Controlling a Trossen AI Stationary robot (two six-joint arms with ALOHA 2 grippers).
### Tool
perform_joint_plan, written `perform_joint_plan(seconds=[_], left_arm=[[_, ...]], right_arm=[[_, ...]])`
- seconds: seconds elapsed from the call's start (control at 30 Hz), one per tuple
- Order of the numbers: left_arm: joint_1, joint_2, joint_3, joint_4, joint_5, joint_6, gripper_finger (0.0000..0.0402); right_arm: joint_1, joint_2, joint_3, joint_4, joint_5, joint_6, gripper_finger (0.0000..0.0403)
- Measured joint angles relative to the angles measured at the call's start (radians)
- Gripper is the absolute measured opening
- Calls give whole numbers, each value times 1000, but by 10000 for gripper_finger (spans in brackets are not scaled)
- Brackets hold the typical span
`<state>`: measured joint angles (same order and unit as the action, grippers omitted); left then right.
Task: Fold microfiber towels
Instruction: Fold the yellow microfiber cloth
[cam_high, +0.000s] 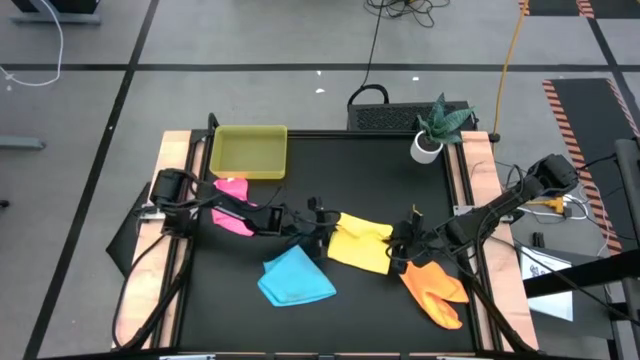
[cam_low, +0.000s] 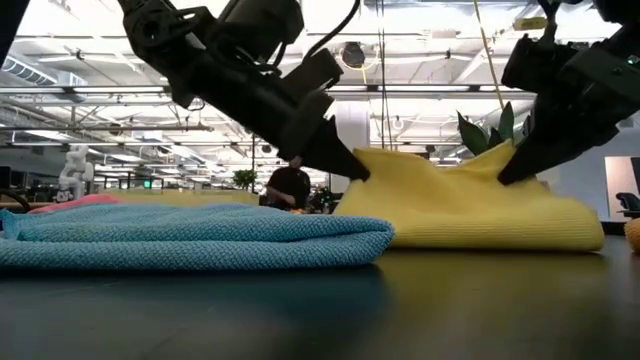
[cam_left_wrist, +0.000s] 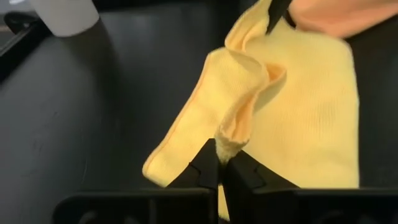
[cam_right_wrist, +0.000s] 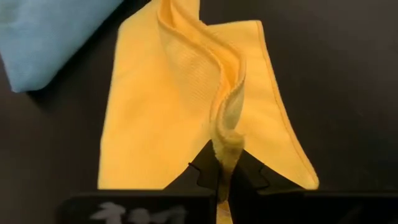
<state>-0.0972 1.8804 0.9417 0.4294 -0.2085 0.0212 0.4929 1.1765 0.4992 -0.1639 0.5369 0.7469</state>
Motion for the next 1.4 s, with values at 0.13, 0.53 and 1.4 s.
perform_joint_plan(seconds=[0.13, 0.53, 1.4], left_arm=[[-4, -3, 0, 50, -1, 2, 10], [49, 25, 0, 46, -71, -25, 30], [63, 32, 0, -10, -55, -65, 163]], right_arm=[[16, 0, 0, 15, 22, 1, 2], [10, 0, 0, -195, 97, 214, 1], [50, -40, 0, -278, 229, 283, 0]])
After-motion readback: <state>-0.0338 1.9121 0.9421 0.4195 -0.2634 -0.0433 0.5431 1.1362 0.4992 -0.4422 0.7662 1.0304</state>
